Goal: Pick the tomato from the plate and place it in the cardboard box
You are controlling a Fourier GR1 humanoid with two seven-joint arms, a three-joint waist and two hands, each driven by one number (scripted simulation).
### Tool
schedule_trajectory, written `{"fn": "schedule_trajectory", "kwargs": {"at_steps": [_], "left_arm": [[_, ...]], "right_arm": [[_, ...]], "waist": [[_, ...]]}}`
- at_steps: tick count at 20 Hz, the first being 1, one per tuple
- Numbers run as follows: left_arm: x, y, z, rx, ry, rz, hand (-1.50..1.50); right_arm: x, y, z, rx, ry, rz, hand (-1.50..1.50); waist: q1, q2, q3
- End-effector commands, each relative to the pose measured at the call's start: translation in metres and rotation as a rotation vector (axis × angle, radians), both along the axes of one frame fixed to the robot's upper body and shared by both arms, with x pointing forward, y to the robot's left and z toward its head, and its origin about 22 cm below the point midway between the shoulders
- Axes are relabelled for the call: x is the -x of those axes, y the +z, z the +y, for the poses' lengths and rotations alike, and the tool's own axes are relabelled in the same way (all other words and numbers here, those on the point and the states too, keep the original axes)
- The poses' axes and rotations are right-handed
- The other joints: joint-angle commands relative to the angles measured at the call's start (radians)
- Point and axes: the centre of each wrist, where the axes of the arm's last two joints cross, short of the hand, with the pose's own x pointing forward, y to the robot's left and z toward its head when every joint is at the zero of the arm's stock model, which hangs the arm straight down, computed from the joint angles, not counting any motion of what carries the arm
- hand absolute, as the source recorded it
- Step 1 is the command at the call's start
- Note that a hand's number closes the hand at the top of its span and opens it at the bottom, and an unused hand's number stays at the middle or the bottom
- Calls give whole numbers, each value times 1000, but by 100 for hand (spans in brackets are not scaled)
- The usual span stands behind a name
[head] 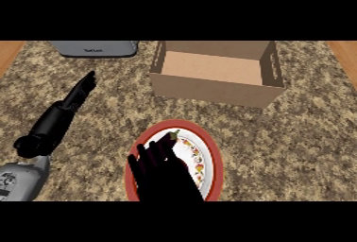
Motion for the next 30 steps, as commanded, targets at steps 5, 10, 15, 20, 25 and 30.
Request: {"fn": "schedule_trajectory", "kwargs": {"at_steps": [5,10,15,20,25,30], "left_arm": [[-13,-1,0,9,19,-10,0],[5,-3,-23,-10,-4,-5,0],[14,-2,-15,-10,2,-3,0],[1,-1,-17,-6,16,2,0],[-5,2,-12,-8,5,-1,0],[-16,13,-14,-11,15,-4,0]], "right_arm": [[-9,-31,-11,148,-100,-30,-150],[0,-35,12,155,-129,-43,-150],[-18,-57,6,132,-113,-3,-150],[-23,-66,3,122,-96,11,-150],[-24,-63,3,195,-143,-11,-150],[-25,-75,-12,172,-172,-10,-150]], "waist": [[-9,3,0],[0,1,1],[4,2,1],[0,3,1],[-1,2,1],[-4,3,1]]}}
